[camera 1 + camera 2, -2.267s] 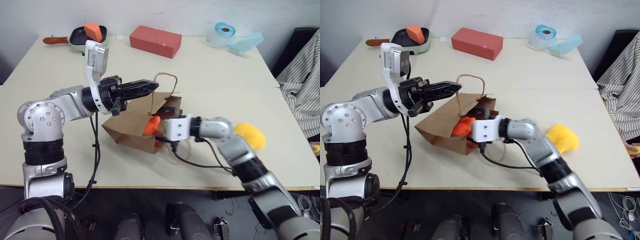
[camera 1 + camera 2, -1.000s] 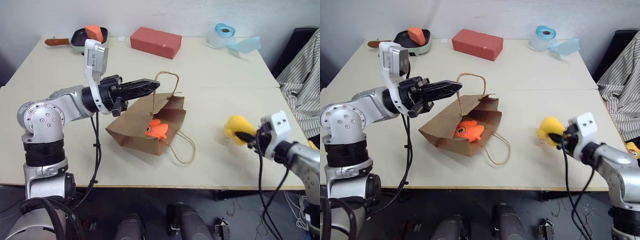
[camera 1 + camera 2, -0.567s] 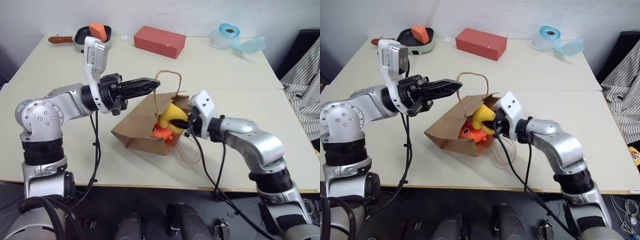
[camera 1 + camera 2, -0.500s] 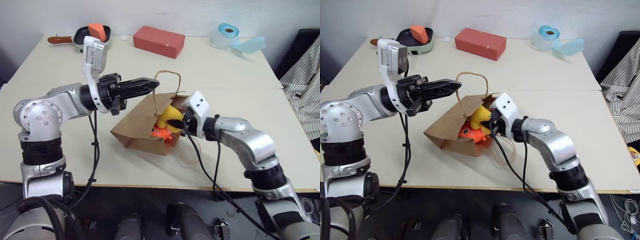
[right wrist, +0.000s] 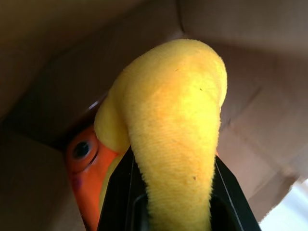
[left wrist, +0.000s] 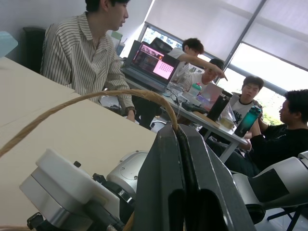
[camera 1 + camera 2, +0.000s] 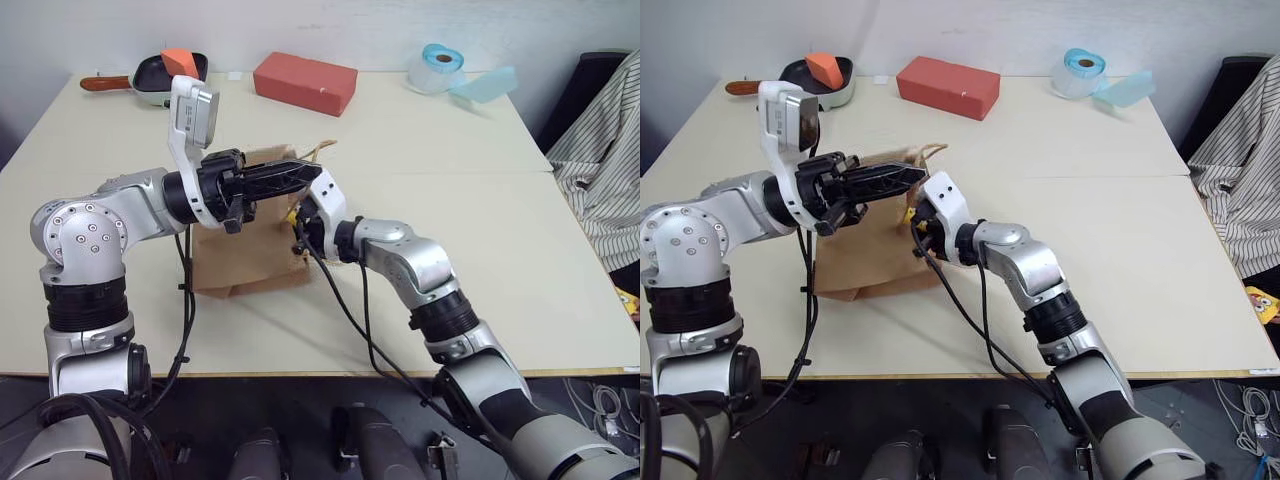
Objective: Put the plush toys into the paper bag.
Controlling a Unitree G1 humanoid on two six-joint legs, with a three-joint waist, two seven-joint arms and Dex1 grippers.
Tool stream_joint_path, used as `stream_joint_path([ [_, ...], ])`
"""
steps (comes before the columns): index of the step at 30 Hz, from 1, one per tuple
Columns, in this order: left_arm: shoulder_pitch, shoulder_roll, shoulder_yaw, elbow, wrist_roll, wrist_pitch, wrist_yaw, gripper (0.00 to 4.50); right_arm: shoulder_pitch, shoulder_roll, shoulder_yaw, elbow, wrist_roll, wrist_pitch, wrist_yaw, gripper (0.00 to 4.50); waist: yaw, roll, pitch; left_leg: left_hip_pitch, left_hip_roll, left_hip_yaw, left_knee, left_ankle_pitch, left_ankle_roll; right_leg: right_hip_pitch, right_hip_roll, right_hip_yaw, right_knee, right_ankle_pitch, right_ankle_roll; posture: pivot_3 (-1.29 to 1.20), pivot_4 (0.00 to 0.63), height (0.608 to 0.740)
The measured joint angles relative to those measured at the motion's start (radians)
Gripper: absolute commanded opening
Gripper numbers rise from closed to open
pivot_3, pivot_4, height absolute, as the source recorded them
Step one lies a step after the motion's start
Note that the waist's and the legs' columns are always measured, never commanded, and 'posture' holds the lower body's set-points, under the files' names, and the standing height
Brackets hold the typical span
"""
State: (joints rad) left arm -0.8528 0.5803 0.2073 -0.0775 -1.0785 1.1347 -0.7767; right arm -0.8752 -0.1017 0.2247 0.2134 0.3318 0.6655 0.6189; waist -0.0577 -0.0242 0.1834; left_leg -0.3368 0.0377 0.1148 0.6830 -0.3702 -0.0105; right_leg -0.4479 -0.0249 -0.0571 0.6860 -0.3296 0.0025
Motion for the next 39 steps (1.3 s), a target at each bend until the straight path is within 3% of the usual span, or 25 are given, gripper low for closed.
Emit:
stream_joint_path([
  [6,0.011,0.017,-0.001,0.024,0.029,-0.026,-0.030,0.00,0.005,-0.074,-0.038,-0.155,0.119,0.121,0.134,0.32,0.000,0.000,0.000,0.000,0.000,-0.001,0.000,0.000,0.000,0.000,0.000,0.000,-0.001,0.000,0.000,0.00,0.150,0.740],
  [11,0.009,0.008,-0.024,0.055,0.057,-0.050,-0.050,0.00,0.025,-0.051,-0.017,-0.167,0.141,0.145,0.180,0.32,-0.002,0.000,0.000,0.000,0.000,0.000,0.000,0.000,0.000,0.000,0.000,0.000,-0.003,0.000,0.000,0.00,0.150,0.740],
  [19,-0.003,-0.006,-0.029,0.059,0.064,-0.057,-0.062,0.00,0.002,0.028,0.114,0.045,-0.040,-0.055,0.150,0.32,-0.002,0.000,0.000,0.000,0.000,0.000,0.000,0.000,0.000,0.000,0.000,0.000,-0.003,0.000,0.000,0.00,0.150,0.740],
  [25,-0.006,-0.004,-0.028,0.059,0.065,-0.057,-0.062,0.00,0.000,0.023,0.086,0.056,-0.050,-0.035,0.161,2.33,-0.002,0.000,0.000,0.000,0.000,0.000,0.000,0.000,0.000,0.000,0.000,0.000,-0.002,0.000,0.000,0.00,0.150,0.740],
  [30,-0.005,0.009,-0.008,0.058,0.064,-0.057,-0.054,0.00,0.064,-0.085,0.013,-0.188,0.039,0.129,0.177,4.08,0.002,0.000,0.000,-0.001,0.000,-0.002,-0.001,0.000,0.000,0.000,0.000,-0.001,-0.002,0.000,0.000,0.00,0.150,0.740],
  [39,0.003,0.005,-0.001,0.052,0.056,-0.047,-0.030,0.00,0.243,-0.330,-0.147,-0.532,0.172,0.361,0.151,4.08,0.004,0.000,0.000,0.000,0.000,-0.002,-0.001,0.000,0.000,0.000,0.000,-0.001,-0.005,0.000,0.000,0.00,0.150,0.740],
])
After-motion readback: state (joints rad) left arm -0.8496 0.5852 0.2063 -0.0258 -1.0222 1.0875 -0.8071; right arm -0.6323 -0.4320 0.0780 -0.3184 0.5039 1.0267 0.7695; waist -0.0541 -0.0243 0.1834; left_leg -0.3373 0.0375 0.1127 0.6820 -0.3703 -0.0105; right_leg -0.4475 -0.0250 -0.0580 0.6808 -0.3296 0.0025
